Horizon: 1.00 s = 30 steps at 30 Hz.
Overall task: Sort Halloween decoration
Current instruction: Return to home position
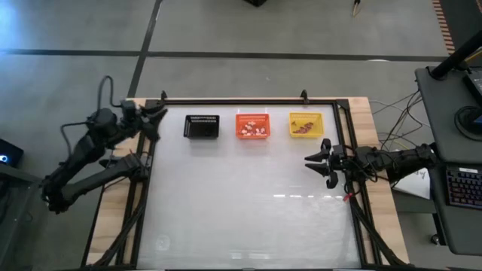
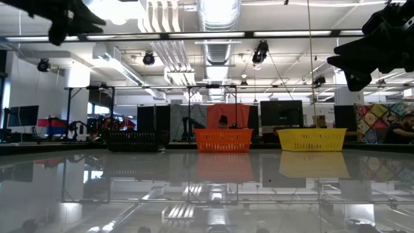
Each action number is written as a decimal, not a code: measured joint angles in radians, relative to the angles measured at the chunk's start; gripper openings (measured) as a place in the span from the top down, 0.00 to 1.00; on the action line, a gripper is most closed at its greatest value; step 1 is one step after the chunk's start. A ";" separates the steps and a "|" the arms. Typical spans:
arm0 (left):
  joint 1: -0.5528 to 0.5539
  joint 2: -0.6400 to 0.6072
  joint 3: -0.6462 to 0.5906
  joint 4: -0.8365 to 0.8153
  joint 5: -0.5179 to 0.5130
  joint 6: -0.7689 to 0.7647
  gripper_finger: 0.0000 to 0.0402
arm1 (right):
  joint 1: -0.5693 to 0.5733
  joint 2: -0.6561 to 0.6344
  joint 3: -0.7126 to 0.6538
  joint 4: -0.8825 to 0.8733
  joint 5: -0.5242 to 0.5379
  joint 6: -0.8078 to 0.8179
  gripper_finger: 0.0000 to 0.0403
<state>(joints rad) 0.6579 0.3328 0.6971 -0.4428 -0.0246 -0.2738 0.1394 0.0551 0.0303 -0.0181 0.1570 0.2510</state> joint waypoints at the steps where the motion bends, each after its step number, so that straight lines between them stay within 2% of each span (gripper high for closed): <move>1: 0.000 0.000 -0.040 0.046 0.000 0.001 0.71 | 0.000 0.000 0.000 0.000 0.000 0.000 0.71; 7: 0.000 -0.005 -0.277 0.327 0.040 -0.001 0.71 | 0.000 0.000 0.000 0.000 0.000 0.000 0.71; 11: 0.000 -0.031 -0.384 0.438 0.081 -0.004 0.71 | 0.000 0.000 0.000 0.000 0.000 0.000 0.71; 20: -0.006 -0.173 -0.530 0.458 0.095 -0.014 0.71 | 0.000 0.000 0.000 0.000 0.000 0.000 0.71; 28: -0.030 -0.327 -0.595 0.459 0.117 0.015 0.71 | 0.000 0.000 0.000 0.000 0.000 0.000 0.71; 30: -0.035 -0.333 -0.607 0.461 0.117 0.016 0.71 | 0.000 0.000 0.000 0.000 0.000 0.000 0.71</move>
<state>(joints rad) 0.6232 0.0002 0.0899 0.0183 0.0929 -0.2577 0.1390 0.0551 0.0303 -0.0177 0.1572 0.2508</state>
